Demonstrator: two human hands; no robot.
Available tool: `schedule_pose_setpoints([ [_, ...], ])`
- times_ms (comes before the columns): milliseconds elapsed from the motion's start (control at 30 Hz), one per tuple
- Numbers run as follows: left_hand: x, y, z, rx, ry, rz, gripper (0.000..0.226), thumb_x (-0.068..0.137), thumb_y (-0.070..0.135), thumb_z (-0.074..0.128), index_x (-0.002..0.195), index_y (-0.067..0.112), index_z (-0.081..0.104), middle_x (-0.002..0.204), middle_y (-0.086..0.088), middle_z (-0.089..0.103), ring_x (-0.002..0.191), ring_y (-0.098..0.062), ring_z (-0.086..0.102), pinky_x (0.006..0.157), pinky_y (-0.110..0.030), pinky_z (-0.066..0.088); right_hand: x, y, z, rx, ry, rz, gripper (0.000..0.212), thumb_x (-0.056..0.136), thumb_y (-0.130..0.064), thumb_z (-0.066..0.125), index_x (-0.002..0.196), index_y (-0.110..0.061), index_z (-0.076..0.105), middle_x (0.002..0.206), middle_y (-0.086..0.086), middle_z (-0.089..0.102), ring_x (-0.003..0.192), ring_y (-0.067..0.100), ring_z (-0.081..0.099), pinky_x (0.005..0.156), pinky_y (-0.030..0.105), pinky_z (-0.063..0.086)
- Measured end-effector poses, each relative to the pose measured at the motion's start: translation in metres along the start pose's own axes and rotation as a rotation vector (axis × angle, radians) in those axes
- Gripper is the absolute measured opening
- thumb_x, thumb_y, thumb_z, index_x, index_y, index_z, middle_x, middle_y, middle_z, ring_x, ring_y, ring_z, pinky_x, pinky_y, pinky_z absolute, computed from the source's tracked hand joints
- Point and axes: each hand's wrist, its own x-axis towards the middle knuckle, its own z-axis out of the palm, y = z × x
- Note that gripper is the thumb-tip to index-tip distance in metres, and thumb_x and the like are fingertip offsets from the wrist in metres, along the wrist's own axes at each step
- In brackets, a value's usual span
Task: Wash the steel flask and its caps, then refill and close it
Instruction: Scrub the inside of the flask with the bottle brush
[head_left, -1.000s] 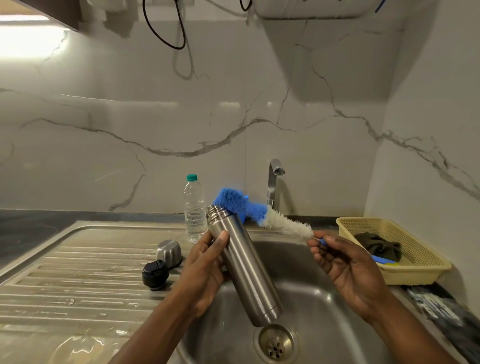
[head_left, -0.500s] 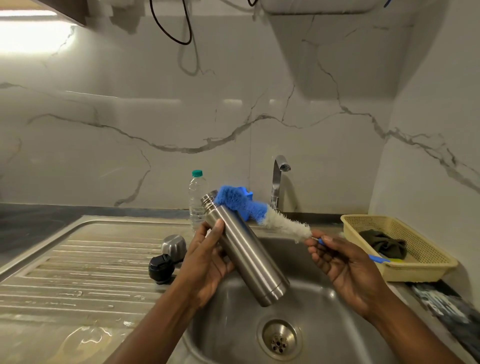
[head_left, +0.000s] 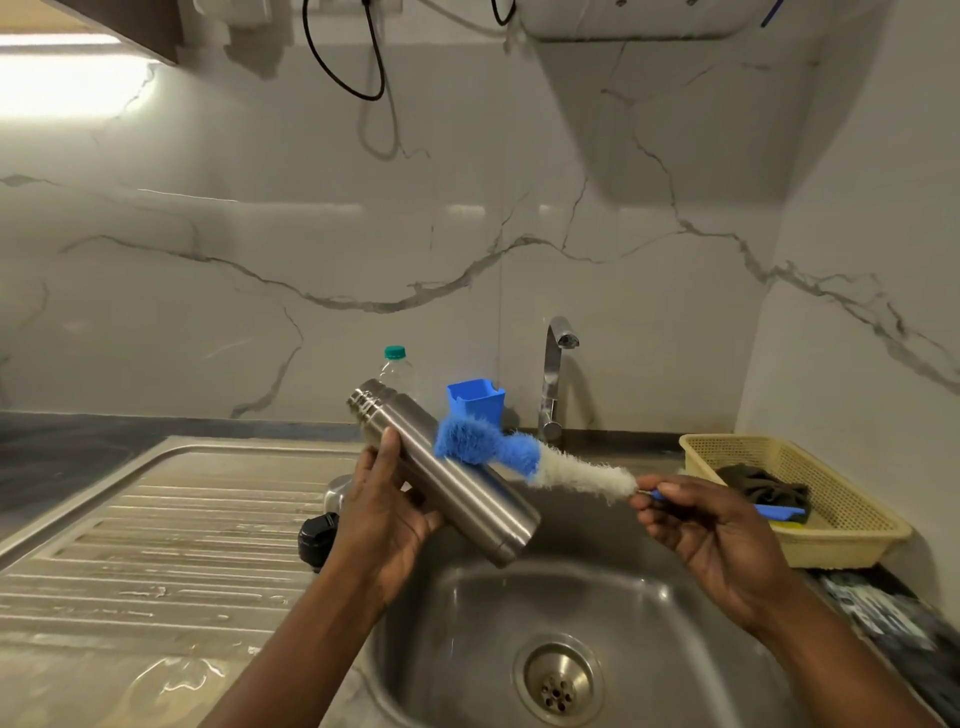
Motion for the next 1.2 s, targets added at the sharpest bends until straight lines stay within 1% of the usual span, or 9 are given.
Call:
schedule_pose_setpoints([
  [100,0.007,0.009,-0.007,-0.037,0.072,0.075,0.052,0.099,0.039,0.063,0.147,0.022,0.052,0.144,-0.020,0.060,0.127,-0.037,0.065,0.087,-0.064,0.061,0.002,-0.009,-0.011,-0.024,0.051,-0.053,0.027,0.081,-0.002,0.054,0.080,0.004,0.080,0.073,0.023,0.072,0.055,0.022,0.067,0.053,0.025,0.058],
  [200,0.010,0.012,-0.012,-0.037,0.107,0.099,0.050,0.101,0.039,0.061,0.148,0.025,0.051,0.146,-0.018,0.060,0.129,-0.037,0.064,0.095,-0.069,0.056,0.002,-0.002,-0.007,-0.047,0.029,-0.050,0.028,0.083,-0.001,0.053,0.079,0.003,0.080,0.075,0.024,0.072,0.057,0.023,0.069,0.054,0.025,0.059],
  [333,0.008,0.008,-0.009,-0.040,0.126,0.091,0.049,0.101,0.038,0.062,0.148,0.025,0.052,0.146,-0.018,0.061,0.129,-0.037,0.064,0.095,-0.069,0.055,0.001,0.000,-0.004,-0.058,-0.005,-0.022,0.026,0.080,-0.003,0.055,0.082,0.004,0.081,0.077,0.025,0.073,0.060,0.023,0.070,0.055,0.026,0.060],
  [500,0.010,0.018,-0.012,-0.100,0.138,0.140,0.050,0.103,0.040,0.060,0.150,0.025,0.050,0.146,-0.015,0.061,0.129,-0.036,0.065,0.088,-0.067,0.059,0.002,-0.016,-0.024,-0.035,0.078,-0.094,0.042,0.090,0.007,0.043,0.068,0.000,0.079,0.064,0.020,0.069,0.048,0.020,0.061,0.045,0.024,0.052],
  [667,0.006,0.012,-0.008,-0.077,0.131,0.128,0.047,0.105,0.039,0.058,0.148,0.024,0.052,0.143,-0.014,0.064,0.126,-0.034,0.067,0.088,-0.066,0.059,0.003,-0.003,-0.012,-0.066,0.018,-0.046,0.027,0.079,-0.001,0.053,0.075,0.004,0.079,0.071,0.025,0.071,0.052,0.023,0.066,0.049,0.026,0.056],
  [867,0.009,0.016,-0.014,-0.152,0.134,0.120,0.049,0.105,0.041,0.058,0.150,0.023,0.049,0.145,-0.014,0.063,0.129,-0.035,0.065,0.087,-0.065,0.060,0.004,-0.014,-0.029,-0.017,0.103,-0.114,0.042,0.090,0.006,0.043,0.068,0.001,0.078,0.063,0.019,0.069,0.049,0.021,0.062,0.045,0.023,0.052],
  [967,0.008,0.012,-0.013,-0.125,0.131,0.108,0.055,0.101,0.043,0.062,0.151,0.024,0.049,0.145,-0.016,0.062,0.129,-0.035,0.065,0.093,-0.065,0.058,0.002,0.000,-0.012,-0.033,0.020,-0.025,0.027,0.082,-0.003,0.054,0.076,0.003,0.080,0.070,0.021,0.071,0.054,0.021,0.066,0.050,0.025,0.057],
  [1067,0.006,0.009,-0.008,-0.061,0.160,0.108,0.061,0.094,0.041,0.068,0.149,0.023,0.050,0.143,-0.016,0.063,0.130,-0.036,0.063,0.103,-0.069,0.051,0.002,0.004,-0.005,-0.049,-0.010,0.005,0.026,0.079,-0.004,0.055,0.081,0.005,0.080,0.073,0.023,0.072,0.057,0.023,0.069,0.052,0.027,0.059],
  [1200,0.009,0.012,-0.007,-0.081,0.188,0.112,0.061,0.096,0.037,0.068,0.148,0.011,0.048,0.142,-0.019,0.063,0.129,-0.037,0.064,0.098,-0.067,0.055,0.003,-0.013,-0.022,-0.008,0.113,-0.052,0.042,0.090,0.004,0.044,0.066,0.001,0.078,0.061,0.017,0.067,0.048,0.020,0.061,0.044,0.023,0.051],
])
